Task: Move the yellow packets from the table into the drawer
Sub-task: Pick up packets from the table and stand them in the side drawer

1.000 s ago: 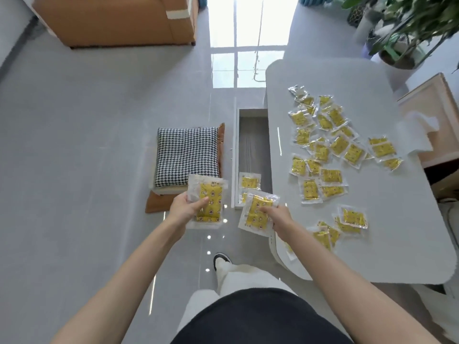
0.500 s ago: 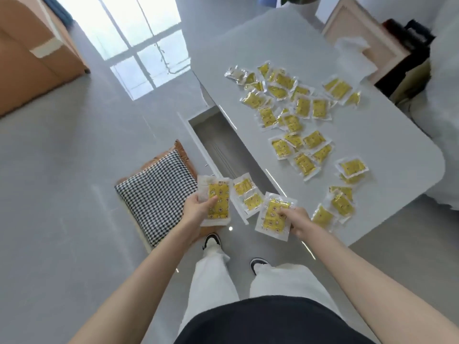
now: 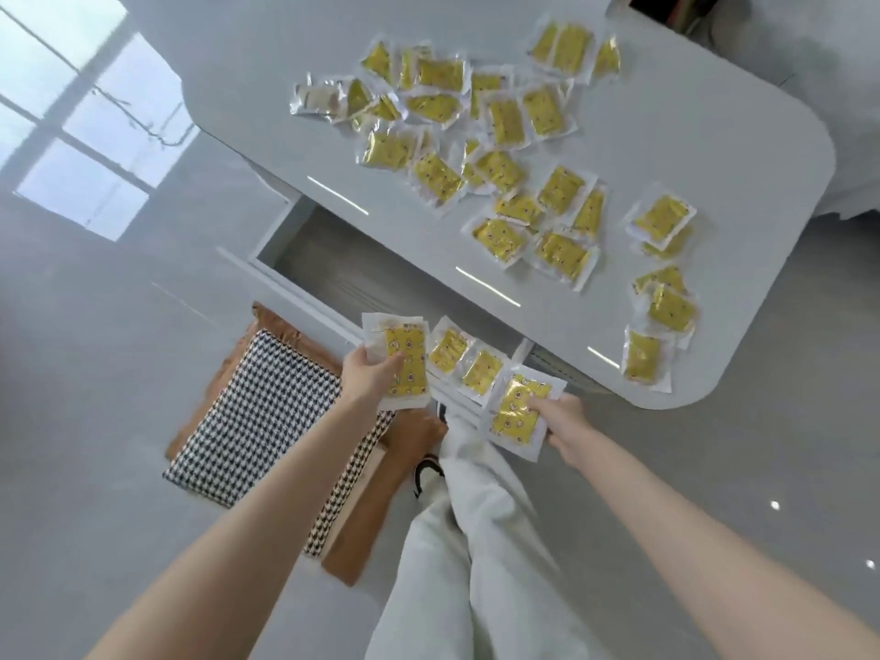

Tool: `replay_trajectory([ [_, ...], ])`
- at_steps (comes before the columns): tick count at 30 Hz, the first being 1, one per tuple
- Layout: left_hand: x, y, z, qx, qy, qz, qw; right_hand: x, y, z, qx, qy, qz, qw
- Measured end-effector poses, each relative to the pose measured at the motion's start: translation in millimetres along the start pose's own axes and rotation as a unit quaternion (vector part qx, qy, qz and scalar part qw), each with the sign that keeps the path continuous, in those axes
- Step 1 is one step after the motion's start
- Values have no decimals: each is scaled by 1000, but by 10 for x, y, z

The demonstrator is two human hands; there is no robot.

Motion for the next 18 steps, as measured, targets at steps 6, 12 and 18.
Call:
replay_trajectory([
  [6,851,288,-616,74,31,-6,997,732,-64,-613,5,-31,3,1000],
  [12,1607,438,-1255,115,58,-35,991,1499,-20,-1109,-23,-42,1,999],
  [18,2110,606,-1742,200,109,-32,973,1858,-10,-1392,-71,-102,49,991],
])
Point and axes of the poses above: each hand's wrist, its own x-axis towards the middle knuckle, its own z-axis out of the back of the hand, y = z × x, the point moved 4 cm from there along x, towards the middle knuckle, and after that the axes turned 13 degrees about -y, right-handed, at the moved point
